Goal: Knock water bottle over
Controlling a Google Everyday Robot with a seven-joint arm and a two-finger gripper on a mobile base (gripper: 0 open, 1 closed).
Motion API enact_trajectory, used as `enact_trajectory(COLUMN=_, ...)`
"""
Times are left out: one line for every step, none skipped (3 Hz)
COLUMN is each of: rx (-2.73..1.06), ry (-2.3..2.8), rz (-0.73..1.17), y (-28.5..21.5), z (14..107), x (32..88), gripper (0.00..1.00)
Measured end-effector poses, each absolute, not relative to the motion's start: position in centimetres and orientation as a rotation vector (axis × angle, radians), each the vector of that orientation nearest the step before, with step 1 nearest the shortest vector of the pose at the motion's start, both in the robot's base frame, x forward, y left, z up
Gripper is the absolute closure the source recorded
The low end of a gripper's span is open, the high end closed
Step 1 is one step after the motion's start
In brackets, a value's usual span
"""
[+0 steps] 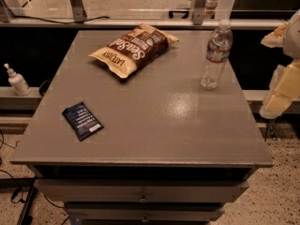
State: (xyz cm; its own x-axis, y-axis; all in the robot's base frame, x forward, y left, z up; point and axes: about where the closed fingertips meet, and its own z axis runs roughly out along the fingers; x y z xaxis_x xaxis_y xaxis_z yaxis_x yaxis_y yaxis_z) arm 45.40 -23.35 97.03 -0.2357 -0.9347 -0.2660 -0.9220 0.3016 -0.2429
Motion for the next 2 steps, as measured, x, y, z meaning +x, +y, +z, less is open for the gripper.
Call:
enact_trajectory(rx=-1.568, ry=2.221, rz=0.012, y=-27.2, z=95.5, x=48.7, gripper=0.0)
enact_trajectory(rx=-1.48, ry=2.195, rz=0.125, y=-30.2, z=93.9, x=52.3, gripper=0.0)
